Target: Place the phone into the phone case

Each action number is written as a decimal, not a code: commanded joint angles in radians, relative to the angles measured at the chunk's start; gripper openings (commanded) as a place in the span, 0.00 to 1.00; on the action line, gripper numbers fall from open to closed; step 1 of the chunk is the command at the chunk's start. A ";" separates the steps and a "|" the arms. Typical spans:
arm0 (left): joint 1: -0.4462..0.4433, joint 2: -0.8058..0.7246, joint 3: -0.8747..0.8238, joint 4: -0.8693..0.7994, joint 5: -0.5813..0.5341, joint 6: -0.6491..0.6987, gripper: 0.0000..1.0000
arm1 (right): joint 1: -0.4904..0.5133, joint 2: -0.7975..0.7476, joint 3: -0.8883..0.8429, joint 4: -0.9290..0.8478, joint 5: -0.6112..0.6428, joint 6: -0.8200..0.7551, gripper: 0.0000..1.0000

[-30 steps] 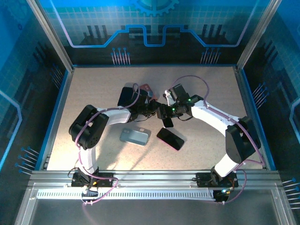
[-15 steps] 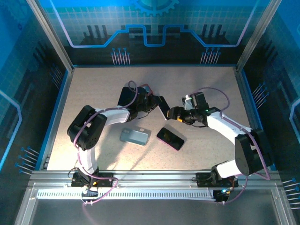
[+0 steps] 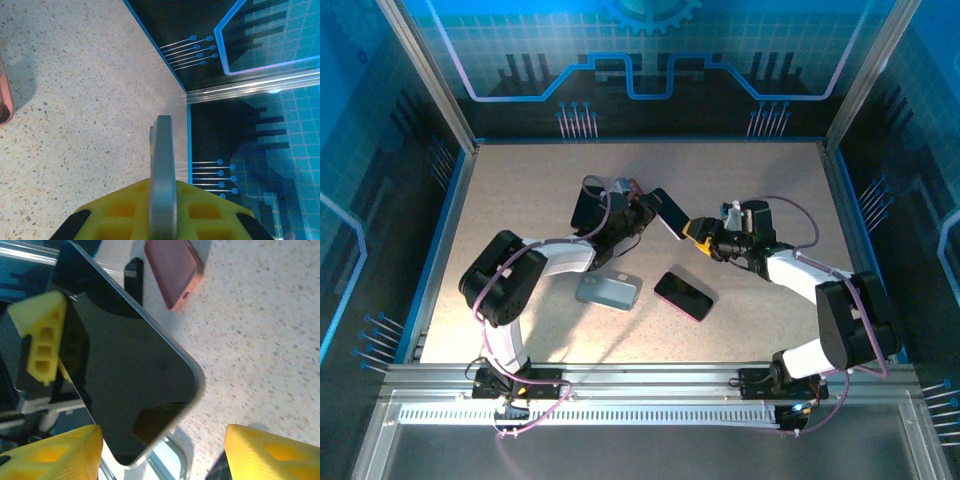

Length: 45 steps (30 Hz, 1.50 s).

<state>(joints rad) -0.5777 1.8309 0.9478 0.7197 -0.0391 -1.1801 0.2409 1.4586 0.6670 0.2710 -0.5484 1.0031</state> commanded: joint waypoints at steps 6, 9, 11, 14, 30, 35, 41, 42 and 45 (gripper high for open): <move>-0.037 -0.023 -0.039 0.246 -0.090 -0.061 0.00 | -0.003 0.049 -0.014 0.200 -0.030 0.110 0.57; -0.045 -0.001 -0.039 0.287 -0.094 -0.077 0.00 | 0.005 0.067 -0.020 0.248 -0.026 0.139 0.54; -0.050 0.010 -0.038 0.302 -0.093 -0.083 0.00 | 0.010 0.077 -0.024 0.280 -0.019 0.152 0.51; -0.055 0.013 -0.037 0.299 -0.094 -0.082 0.00 | 0.018 0.083 -0.028 0.310 -0.002 0.171 0.47; -0.055 -0.004 -0.077 0.227 -0.082 -0.058 0.26 | 0.034 0.064 -0.043 0.349 0.049 0.210 0.00; -0.046 -0.013 -0.094 0.218 -0.079 -0.053 0.33 | 0.031 0.019 -0.037 0.298 0.060 0.186 0.00; -0.020 -0.024 -0.114 0.199 -0.065 -0.054 0.38 | 0.020 -0.024 -0.031 0.244 0.066 0.163 0.00; -0.014 -0.028 -0.118 0.188 -0.060 -0.052 0.38 | 0.018 -0.029 -0.030 0.235 0.066 0.160 0.00; 0.006 -0.040 -0.128 0.154 -0.044 -0.038 0.39 | 0.008 -0.043 -0.031 0.217 0.065 0.157 0.00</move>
<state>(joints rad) -0.5964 1.8381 0.8371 0.8734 -0.0990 -1.2644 0.2607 1.4471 0.6357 0.5251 -0.5087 1.1957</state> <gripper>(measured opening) 0.389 0.116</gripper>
